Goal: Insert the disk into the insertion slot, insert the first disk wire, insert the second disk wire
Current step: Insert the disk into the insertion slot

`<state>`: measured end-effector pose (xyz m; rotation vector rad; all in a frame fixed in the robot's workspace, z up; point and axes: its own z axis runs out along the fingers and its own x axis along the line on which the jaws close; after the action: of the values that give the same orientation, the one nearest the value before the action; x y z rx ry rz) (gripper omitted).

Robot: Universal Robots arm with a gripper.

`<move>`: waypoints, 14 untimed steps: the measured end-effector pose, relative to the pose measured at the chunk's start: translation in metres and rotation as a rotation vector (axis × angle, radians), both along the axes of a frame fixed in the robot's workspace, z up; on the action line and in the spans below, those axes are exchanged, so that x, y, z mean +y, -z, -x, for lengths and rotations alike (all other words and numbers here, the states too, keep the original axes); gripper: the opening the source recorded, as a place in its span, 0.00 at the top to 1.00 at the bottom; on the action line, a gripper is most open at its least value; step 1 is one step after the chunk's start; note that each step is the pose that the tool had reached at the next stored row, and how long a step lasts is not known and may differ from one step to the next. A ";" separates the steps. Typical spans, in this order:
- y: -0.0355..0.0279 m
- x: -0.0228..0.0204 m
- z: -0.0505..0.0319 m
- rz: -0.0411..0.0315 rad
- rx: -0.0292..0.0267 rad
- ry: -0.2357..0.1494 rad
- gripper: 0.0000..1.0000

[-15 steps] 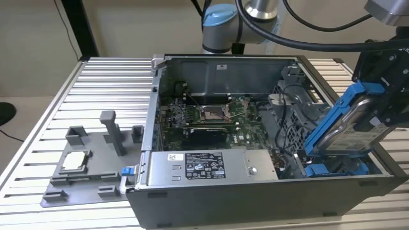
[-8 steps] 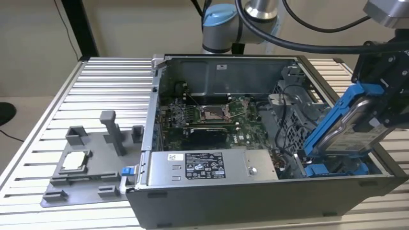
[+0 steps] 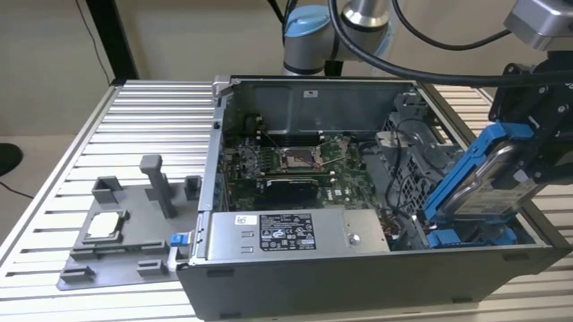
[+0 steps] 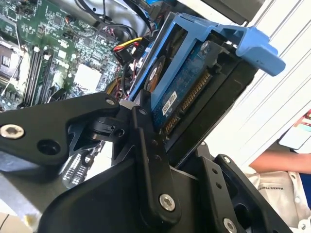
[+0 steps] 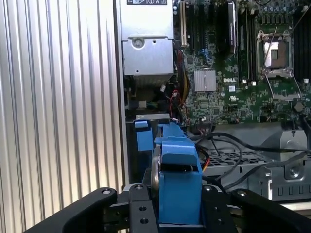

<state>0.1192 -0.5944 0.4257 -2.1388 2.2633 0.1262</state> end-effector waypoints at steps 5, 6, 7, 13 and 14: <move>0.0028 -0.0001 0.0000 0.0000 0.0000 -0.006 1.00; 0.0035 -0.0001 0.0000 0.0000 0.0000 -0.007 1.00; 0.0042 -0.0001 0.0000 -0.0001 0.0000 -0.008 1.00; 0.0085 -0.0011 0.0000 0.0000 0.0000 -0.013 1.00; 0.0090 -0.0012 0.0002 0.0003 0.0000 -0.013 1.00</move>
<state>0.1189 -0.5955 0.4167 -2.1541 2.2497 0.1262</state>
